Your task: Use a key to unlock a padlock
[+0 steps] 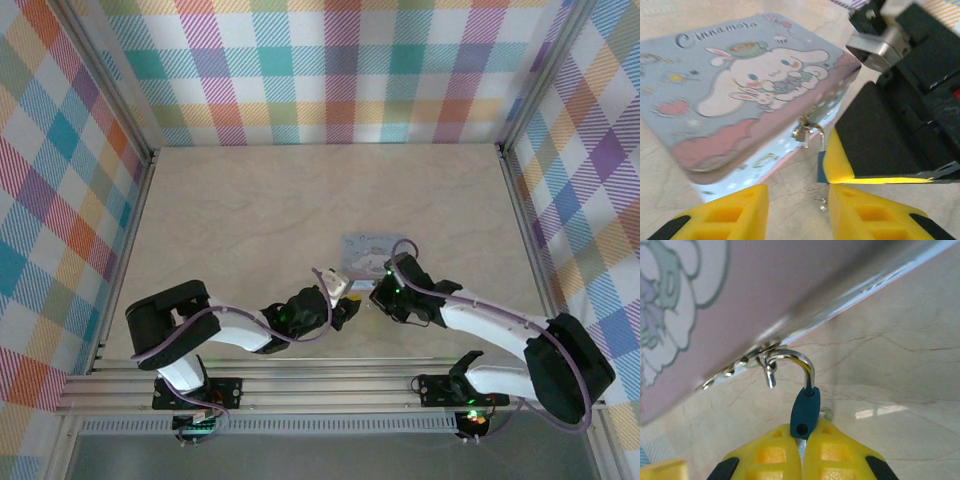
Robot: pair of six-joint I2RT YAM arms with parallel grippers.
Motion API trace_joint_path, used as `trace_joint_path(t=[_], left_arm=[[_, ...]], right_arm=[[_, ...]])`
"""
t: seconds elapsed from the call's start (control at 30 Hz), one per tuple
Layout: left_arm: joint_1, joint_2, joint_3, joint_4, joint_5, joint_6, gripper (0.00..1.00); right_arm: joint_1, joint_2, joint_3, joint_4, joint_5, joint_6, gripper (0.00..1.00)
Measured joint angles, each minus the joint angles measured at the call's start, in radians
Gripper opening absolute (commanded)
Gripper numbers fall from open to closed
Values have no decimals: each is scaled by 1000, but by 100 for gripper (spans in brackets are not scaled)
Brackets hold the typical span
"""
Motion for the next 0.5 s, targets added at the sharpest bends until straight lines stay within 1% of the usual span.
trace_joint_path(t=[0.2,0.5], left_arm=[[-1,-64,-28,-43,-39,-4,36],[-1,-81,-39,-107,-60,-30,35]], right_arm=[[0,-12,-15,6,30,24,0],[0,-14,-15,35,63,49,0]])
